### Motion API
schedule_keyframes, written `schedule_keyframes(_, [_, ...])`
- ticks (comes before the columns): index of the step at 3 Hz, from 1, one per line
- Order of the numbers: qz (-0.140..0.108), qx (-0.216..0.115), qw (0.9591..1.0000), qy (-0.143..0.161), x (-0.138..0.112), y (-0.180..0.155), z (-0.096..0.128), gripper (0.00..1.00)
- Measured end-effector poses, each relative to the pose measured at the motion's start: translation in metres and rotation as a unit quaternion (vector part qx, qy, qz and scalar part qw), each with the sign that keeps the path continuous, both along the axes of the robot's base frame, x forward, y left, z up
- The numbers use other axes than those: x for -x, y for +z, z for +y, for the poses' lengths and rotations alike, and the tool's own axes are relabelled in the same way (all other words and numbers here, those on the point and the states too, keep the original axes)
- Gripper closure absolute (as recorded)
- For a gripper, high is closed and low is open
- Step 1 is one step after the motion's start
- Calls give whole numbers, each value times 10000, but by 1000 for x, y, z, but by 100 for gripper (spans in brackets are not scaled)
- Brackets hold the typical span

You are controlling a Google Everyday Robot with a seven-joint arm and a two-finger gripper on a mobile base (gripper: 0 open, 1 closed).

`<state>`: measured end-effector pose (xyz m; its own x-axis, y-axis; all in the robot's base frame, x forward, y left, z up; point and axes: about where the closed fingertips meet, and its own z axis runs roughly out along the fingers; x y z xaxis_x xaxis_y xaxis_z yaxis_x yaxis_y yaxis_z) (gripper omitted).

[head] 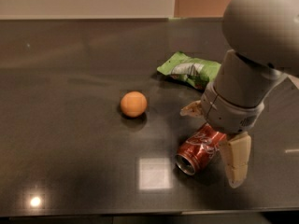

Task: Place coke can upright

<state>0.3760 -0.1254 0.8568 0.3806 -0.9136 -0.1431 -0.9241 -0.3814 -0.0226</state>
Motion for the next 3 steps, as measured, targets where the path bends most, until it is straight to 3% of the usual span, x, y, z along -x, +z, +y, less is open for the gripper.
schedule_keyframes(1, [9,-42,10000,86,4,-6,3,0])
schedule_keyframes(2, [-62,15,9997,221,9,-12,5,13])
schedule_keyframes(3, [-151,103,9992,348,12,-16,8,36])
